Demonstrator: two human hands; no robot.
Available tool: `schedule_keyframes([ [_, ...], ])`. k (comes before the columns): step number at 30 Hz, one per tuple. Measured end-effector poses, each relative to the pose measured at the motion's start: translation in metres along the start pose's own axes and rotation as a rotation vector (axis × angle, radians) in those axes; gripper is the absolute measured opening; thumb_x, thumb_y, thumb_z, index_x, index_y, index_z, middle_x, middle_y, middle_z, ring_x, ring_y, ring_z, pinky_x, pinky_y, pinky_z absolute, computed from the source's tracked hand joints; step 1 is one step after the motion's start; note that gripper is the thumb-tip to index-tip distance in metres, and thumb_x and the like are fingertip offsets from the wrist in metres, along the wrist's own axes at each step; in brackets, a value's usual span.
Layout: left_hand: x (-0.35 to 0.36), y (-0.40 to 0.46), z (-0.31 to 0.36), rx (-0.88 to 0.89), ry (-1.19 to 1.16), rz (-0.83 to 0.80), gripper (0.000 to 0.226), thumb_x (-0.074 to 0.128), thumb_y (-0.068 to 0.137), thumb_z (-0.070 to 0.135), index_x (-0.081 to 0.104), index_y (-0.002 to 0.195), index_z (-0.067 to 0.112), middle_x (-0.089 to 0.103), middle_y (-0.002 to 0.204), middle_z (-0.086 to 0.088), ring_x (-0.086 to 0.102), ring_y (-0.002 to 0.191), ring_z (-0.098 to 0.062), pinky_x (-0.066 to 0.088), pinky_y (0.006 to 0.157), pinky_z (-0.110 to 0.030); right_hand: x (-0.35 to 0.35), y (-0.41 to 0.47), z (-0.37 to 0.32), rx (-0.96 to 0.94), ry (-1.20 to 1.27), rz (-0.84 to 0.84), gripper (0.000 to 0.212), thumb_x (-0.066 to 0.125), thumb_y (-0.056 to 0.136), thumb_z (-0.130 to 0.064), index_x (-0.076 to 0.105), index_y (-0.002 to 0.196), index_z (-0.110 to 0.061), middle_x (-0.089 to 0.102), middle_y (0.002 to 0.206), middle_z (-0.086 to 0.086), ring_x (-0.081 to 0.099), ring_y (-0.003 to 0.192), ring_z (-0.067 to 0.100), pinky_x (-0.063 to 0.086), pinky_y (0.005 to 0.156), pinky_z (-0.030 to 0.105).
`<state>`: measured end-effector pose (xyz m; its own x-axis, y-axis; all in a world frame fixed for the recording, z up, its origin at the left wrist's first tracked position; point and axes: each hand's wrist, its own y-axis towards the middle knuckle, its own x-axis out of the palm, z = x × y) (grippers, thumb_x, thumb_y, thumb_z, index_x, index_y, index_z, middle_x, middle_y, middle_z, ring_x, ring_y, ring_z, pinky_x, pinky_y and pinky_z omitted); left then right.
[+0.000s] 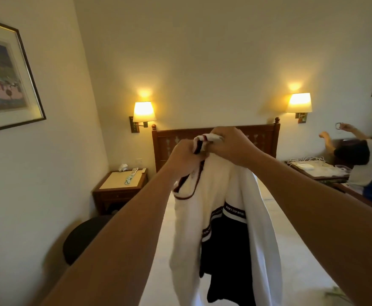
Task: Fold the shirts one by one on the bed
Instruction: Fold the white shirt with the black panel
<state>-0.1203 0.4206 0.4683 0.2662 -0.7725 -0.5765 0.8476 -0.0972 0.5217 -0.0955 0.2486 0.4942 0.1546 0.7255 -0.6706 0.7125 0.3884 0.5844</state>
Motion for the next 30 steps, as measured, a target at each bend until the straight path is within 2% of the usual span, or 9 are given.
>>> schedule_keyframes([
  [6, -0.009, 0.001, 0.002, -0.139, 0.189, 0.197, 0.019, 0.051, 0.094, 0.002, 0.064, 0.098, 0.015, 0.062, 0.092, 0.002, 0.055, 0.083, -0.009, 0.042, 0.07, -0.021, 0.017, -0.061, 0.081, 0.35, -0.386, -0.204, 0.008, 0.059, 0.081, -0.008, 0.063, 0.075, -0.009, 0.059, 0.069, 0.002, 0.058, 0.067, 0.022, 0.048, 0.06, 0.035],
  [8, -0.015, 0.002, -0.007, -0.196, 0.231, 0.231, 0.019, 0.05, 0.094, 0.003, 0.062, 0.1, 0.016, 0.061, 0.094, 0.001, 0.056, 0.086, -0.014, 0.046, 0.075, -0.027, 0.02, -0.074, 0.095, 0.439, -0.419, -0.211, 0.022, 0.053, 0.081, -0.002, 0.052, 0.059, -0.004, 0.047, 0.06, 0.009, 0.047, 0.061, 0.025, 0.036, 0.055, 0.032],
  [10, -0.019, 0.001, -0.019, -0.256, 0.327, 0.223, 0.017, 0.052, 0.094, 0.005, 0.062, 0.103, 0.016, 0.061, 0.095, -0.001, 0.058, 0.088, -0.018, 0.049, 0.078, -0.032, 0.019, -0.071, 0.091, 0.499, -0.244, -0.118, 0.022, 0.05, 0.082, 0.004, 0.055, 0.063, -0.008, 0.049, 0.065, 0.012, 0.051, 0.068, 0.028, 0.044, 0.06, 0.039],
  [14, -0.016, -0.005, -0.034, -0.415, 0.486, -0.037, 0.019, 0.057, 0.093, 0.008, 0.064, 0.11, 0.011, 0.063, 0.099, -0.005, 0.06, 0.091, -0.021, 0.052, 0.082, -0.037, 0.013, -0.037, 0.046, 0.548, -0.08, -0.015, 0.027, 0.043, 0.098, 0.002, 0.064, 0.114, 0.0, 0.067, 0.114, 0.016, 0.064, 0.109, 0.032, 0.05, 0.074, 0.023],
  [16, -0.014, -0.006, -0.036, -0.46, 0.368, -0.263, 0.045, 0.07, 0.087, 0.012, 0.058, 0.131, 0.017, 0.058, 0.124, -0.003, 0.056, 0.112, -0.023, 0.05, 0.094, -0.039, 0.012, -0.023, 0.031, 0.535, -0.08, -0.016, 0.023, 0.045, 0.098, -0.001, 0.062, 0.112, 0.004, 0.065, 0.106, 0.021, 0.064, 0.108, 0.036, 0.046, 0.063, 0.017],
  [19, 0.0, -0.014, -0.02, -0.472, -0.068, -0.458, 0.082, 0.08, 0.082, 0.013, 0.038, 0.151, 0.025, 0.043, 0.137, 0.002, 0.042, 0.13, -0.023, 0.04, 0.102, -0.038, 0.014, -0.011, 0.001, 0.449, -0.206, -0.049, 0.013, 0.055, 0.095, -0.003, 0.057, 0.101, -0.015, 0.05, 0.08, -0.004, 0.066, 0.101, 0.019, 0.049, 0.075, 0.025],
  [23, 0.031, -0.017, -0.013, -0.352, -0.232, -0.25, 0.03, 0.074, 0.09, 0.02, 0.062, 0.118, 0.023, 0.067, 0.114, 0.0, 0.062, 0.109, -0.022, 0.052, 0.091, -0.038, 0.028, 0.007, -0.014, 0.483, 0.071, -0.031, 0.02, 0.053, 0.096, -0.008, 0.064, 0.111, -0.002, 0.067, 0.106, 0.014, 0.059, 0.076, 0.011, 0.047, 0.057, 0.02],
  [27, 0.037, -0.003, -0.019, -0.322, -0.15, -0.021, 0.01, 0.061, 0.097, 0.015, 0.068, 0.101, 0.02, 0.069, 0.099, -0.003, 0.064, 0.097, -0.023, 0.052, 0.088, -0.04, 0.019, 0.003, -0.006, 0.507, -0.058, -0.062, 0.012, 0.058, 0.092, -0.005, 0.063, 0.1, -0.013, 0.051, 0.075, -0.004, 0.05, 0.073, 0.014, 0.034, 0.051, 0.022],
  [30, 0.036, 0.008, -0.023, -0.26, -0.061, 0.048, 0.012, 0.057, 0.098, 0.012, 0.065, 0.089, 0.014, 0.066, 0.09, -0.006, 0.063, 0.091, -0.026, 0.052, 0.085, -0.041, 0.014, 0.0, 0.004, 0.67, 0.563, -0.039, 0.011, 0.057, 0.087, -0.001, 0.063, 0.092, -0.008, 0.052, 0.073, 0.005, 0.049, 0.066, 0.017, 0.04, 0.055, 0.027],
])
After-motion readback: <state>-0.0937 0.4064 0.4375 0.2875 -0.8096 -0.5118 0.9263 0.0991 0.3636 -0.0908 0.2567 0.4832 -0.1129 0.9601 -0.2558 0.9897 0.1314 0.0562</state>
